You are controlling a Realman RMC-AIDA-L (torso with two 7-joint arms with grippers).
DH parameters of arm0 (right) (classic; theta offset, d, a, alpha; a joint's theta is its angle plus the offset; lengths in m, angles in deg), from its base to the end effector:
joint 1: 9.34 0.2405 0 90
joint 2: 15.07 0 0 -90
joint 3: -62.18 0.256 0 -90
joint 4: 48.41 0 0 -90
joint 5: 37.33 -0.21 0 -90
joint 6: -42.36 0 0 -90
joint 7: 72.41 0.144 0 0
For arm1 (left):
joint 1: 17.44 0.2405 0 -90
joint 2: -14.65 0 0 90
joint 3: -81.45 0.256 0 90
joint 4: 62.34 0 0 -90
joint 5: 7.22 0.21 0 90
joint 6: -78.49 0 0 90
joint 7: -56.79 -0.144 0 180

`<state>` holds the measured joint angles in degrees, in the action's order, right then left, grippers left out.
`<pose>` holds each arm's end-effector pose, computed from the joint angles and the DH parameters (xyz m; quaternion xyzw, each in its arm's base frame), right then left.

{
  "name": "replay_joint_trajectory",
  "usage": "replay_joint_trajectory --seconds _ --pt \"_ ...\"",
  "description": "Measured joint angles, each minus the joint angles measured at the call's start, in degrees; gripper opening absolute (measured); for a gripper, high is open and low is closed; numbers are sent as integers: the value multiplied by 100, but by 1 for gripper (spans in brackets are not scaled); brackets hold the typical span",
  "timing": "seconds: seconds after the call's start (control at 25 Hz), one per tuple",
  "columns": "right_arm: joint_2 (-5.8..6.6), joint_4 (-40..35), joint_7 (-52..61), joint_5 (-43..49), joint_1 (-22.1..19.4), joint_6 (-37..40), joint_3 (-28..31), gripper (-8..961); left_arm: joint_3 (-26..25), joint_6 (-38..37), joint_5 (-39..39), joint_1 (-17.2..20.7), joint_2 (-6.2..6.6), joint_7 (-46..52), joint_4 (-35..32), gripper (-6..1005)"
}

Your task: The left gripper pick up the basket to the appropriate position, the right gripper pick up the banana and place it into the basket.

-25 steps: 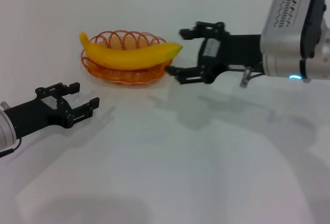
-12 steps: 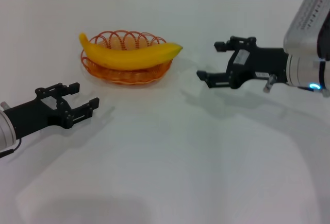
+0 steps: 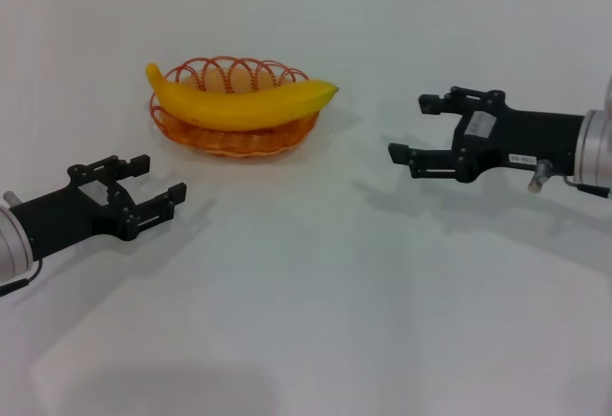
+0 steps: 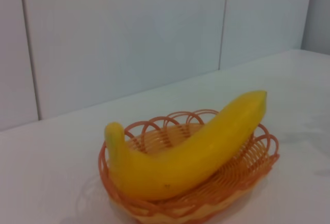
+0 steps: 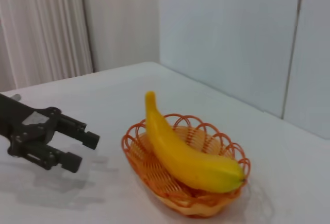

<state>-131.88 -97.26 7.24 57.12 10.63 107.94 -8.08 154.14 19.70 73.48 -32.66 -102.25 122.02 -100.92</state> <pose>0.2677 0.3408 -0.0091 -0.9395 0.1790 0.1732 0.2351 -0.3176 0.3149 -0.0226 -0.9082 -0.2221 -0.1820 0.3044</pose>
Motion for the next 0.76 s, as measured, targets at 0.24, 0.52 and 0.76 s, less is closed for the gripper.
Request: replay_joint_trajectory --seconds 0.24,0.52,0.76 --pt "6 455 -226 -9 189 20 90 862 -4 -1 -17 2 -8 -25 0 682" --pt "-4 551 -344 -24 255 164 63 863 27 -6 -201 16 -6 -92 0 682" --pt "0 558 -499 -222 269 355 74 863 41 -9 -224 21 -3 -138 0 682"
